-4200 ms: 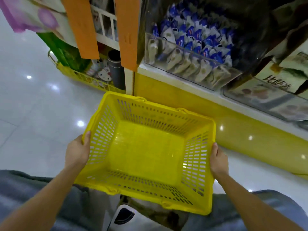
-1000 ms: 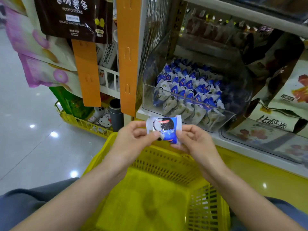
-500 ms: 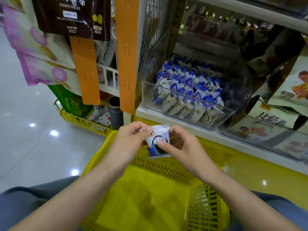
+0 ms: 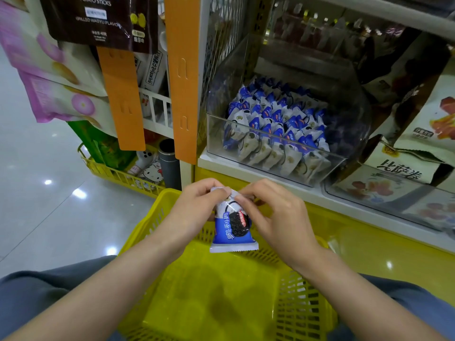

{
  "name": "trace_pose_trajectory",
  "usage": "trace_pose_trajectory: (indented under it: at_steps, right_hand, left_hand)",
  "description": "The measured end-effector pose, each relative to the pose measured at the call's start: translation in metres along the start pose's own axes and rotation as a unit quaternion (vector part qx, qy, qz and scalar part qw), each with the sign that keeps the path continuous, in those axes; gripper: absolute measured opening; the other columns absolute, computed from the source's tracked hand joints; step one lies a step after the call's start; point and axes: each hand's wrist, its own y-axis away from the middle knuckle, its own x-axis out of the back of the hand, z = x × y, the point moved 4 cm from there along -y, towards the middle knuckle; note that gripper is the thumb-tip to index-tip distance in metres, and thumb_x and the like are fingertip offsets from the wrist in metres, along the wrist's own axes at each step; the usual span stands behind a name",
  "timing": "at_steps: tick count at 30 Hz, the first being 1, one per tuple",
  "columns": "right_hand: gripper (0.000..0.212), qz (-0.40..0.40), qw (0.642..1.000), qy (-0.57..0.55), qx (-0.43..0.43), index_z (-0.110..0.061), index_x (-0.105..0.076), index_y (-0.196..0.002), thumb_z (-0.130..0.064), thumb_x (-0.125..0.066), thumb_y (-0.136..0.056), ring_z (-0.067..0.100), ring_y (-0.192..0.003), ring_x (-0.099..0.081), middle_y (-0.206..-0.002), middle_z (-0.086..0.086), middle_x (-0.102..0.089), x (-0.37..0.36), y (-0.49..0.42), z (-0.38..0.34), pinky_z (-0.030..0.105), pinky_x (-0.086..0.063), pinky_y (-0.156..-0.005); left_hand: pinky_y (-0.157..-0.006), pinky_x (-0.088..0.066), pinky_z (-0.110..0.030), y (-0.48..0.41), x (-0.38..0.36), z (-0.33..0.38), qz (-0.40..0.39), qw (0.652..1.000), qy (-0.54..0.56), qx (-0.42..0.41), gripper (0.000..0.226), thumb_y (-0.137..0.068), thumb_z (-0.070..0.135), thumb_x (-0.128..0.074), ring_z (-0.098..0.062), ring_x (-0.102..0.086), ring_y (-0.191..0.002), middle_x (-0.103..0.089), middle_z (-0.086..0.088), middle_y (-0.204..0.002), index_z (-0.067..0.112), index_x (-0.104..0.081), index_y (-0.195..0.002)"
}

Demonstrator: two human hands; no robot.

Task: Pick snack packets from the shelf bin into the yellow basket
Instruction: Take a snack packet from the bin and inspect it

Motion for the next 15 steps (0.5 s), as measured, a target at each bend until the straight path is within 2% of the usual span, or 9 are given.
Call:
trace_pose_trajectory:
  at_steps: [1, 3, 5, 8, 10, 12, 15]
  right_hand:
    - [0.015, 0.006, 1.000, -0.010, -0.020, -0.020, -0.063, -0.080, -0.030, -0.057, -0.089, 0.004, -0.069, -0.056, -0.077, -0.012, -0.061, 0.000, 0.000, 0.002, 0.028, -0.049, -0.062]
    - [0.011, 0.027, 0.986, -0.108, -0.127, -0.023, -0.063, -0.077, -0.026, -0.060, -0.088, 0.004, -0.064, -0.057, -0.069, -0.013, -0.061, 0.001, -0.001, 0.011, 0.029, -0.051, -0.060]
    - [0.013, 0.052, 0.943, -0.223, -0.242, -0.023, -0.061, -0.076, -0.020, -0.059, -0.089, 0.005, -0.060, -0.060, -0.063, -0.012, -0.060, 0.002, -0.002, 0.019, 0.029, -0.053, -0.054]
    - [0.013, 0.072, 0.873, -0.343, -0.341, -0.010, -0.058, -0.084, -0.013, -0.050, -0.094, 0.005, -0.061, -0.064, -0.071, -0.001, -0.062, 0.003, -0.003, 0.027, 0.021, -0.052, -0.051]
    - [0.014, 0.056, 0.839, -0.395, -0.370, -0.006, -0.056, -0.092, -0.014, -0.045, -0.096, 0.005, -0.064, -0.065, -0.078, 0.007, -0.063, 0.002, -0.004, 0.029, 0.019, -0.053, -0.053]
    - [0.021, 0.017, 0.829, -0.416, -0.374, -0.003, -0.056, -0.100, -0.019, -0.044, -0.097, 0.009, -0.071, -0.067, -0.086, 0.010, -0.066, 0.000, -0.004, 0.027, 0.022, -0.056, -0.058]
    - [0.020, -0.008, 0.864, -0.388, -0.320, -0.005, -0.059, -0.098, -0.022, -0.048, -0.094, 0.009, -0.075, -0.066, -0.088, 0.006, -0.067, 0.003, -0.005, 0.020, 0.023, -0.056, -0.058]
  left_hand:
    - [-0.051, -0.045, -0.014, 0.001, 0.000, -0.001, -0.014, 1.000, 0.017, 0.019, 0.020, -0.090, 0.014, -0.053, -0.002, -0.057, -0.056, -0.059, 0.003, -0.062, 0.011, -0.056, -0.071]
    - [-0.066, -0.053, -0.023, 0.002, -0.002, -0.005, -0.051, 0.997, 0.027, 0.053, 0.017, -0.089, 0.024, -0.057, -0.011, -0.066, -0.074, -0.069, -0.002, -0.078, 0.008, -0.062, -0.088]
    - [-0.080, -0.054, -0.035, 0.004, -0.004, -0.009, -0.076, 0.995, -0.003, 0.070, 0.029, -0.083, 0.030, -0.063, -0.016, -0.067, -0.090, -0.071, -0.006, -0.097, 0.008, -0.061, -0.101]
    - [-0.068, -0.057, -0.025, 0.005, -0.006, -0.007, -0.060, 0.998, -0.013, 0.031, 0.024, -0.080, 0.018, -0.068, -0.008, -0.066, -0.080, -0.070, -0.007, -0.096, 0.010, -0.062, -0.101]
    - [-0.062, -0.054, -0.020, 0.003, -0.003, -0.002, -0.024, 1.000, 0.000, -0.015, 0.016, -0.081, 0.012, -0.067, -0.005, -0.066, -0.074, -0.071, -0.004, -0.089, 0.010, -0.064, -0.097]
    - [-0.061, -0.053, -0.020, -0.001, 0.002, 0.000, 0.012, 0.997, -0.028, -0.072, 0.014, -0.082, 0.007, -0.065, -0.005, -0.065, -0.071, -0.070, 0.000, -0.085, 0.018, -0.064, -0.091]
    - [-0.062, -0.053, -0.025, -0.004, 0.006, 0.003, 0.028, 0.984, -0.106, -0.139, 0.022, -0.085, 0.008, -0.062, -0.006, -0.061, -0.069, -0.068, 0.004, -0.086, 0.029, -0.061, -0.089]
